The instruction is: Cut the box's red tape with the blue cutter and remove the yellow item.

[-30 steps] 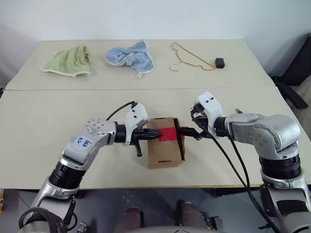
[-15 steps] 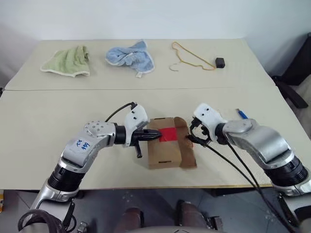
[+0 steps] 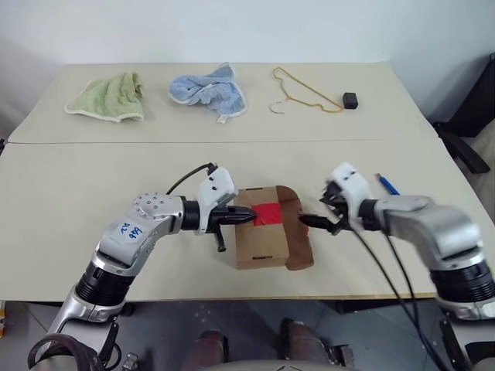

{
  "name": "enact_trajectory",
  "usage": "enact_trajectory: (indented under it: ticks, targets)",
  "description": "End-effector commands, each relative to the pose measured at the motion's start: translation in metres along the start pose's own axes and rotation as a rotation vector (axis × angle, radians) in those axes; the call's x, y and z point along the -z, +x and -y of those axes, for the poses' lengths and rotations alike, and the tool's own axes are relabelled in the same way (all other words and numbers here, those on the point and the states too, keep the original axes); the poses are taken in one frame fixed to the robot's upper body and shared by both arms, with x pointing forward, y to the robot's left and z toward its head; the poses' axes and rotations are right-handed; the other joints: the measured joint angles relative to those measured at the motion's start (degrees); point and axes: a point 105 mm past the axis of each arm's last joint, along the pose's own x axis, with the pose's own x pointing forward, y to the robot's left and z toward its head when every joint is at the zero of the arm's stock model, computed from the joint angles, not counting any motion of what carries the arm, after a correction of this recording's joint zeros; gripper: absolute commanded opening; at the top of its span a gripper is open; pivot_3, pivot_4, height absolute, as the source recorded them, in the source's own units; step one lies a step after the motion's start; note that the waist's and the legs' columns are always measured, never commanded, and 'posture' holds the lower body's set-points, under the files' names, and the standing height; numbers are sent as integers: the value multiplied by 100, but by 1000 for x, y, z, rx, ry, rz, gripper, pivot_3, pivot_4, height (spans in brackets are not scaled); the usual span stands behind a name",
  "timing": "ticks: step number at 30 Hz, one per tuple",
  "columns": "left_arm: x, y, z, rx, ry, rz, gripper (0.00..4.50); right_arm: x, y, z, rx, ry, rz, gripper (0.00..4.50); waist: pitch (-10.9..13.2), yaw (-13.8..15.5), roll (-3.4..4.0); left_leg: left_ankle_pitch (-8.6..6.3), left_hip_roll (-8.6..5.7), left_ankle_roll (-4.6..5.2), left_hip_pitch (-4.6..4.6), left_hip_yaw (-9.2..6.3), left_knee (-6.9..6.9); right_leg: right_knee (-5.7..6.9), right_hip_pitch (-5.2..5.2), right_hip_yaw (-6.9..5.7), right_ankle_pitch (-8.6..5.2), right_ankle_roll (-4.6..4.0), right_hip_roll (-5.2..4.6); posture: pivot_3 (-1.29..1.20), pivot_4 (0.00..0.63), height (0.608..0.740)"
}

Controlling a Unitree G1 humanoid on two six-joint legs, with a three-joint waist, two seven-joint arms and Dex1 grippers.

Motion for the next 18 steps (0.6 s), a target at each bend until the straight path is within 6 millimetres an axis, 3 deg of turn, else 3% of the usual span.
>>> enact_trajectory:
  ticks: [1,5,13,16,18]
  targets:
    - [14,1,3,10,-29,-55,0,-4,-8,-10,-169,170,8,4461,0,-2,0,0,0,0,2,0,0,0,0,0,0,0,0,0,150,740]
    - [15,1,4,17,-29,-52,0,8,2,-11,-216,224,-62,4461,0,-9,0,0,1,0,3,1,0,1,1,0,0,0,0,0,150,740]
    - [14,2,6,20,-26,-40,0,3,35,-27,-328,279,-107,4461,-1,-21,0,1,1,-3,6,2,0,2,1,1,0,0,0,0,150,740]
    - [14,2,6,19,-26,-37,0,5,43,-32,-359,284,-136,3874,0,-22,0,1,1,-3,6,2,0,2,1,1,0,0,0,0,150,740]
    - [14,1,5,15,-25,-37,0,7,48,-34,-364,282,-158,3212,-1,-24,0,1,1,-3,6,1,-1,2,1,0,0,0,0,0,150,740]
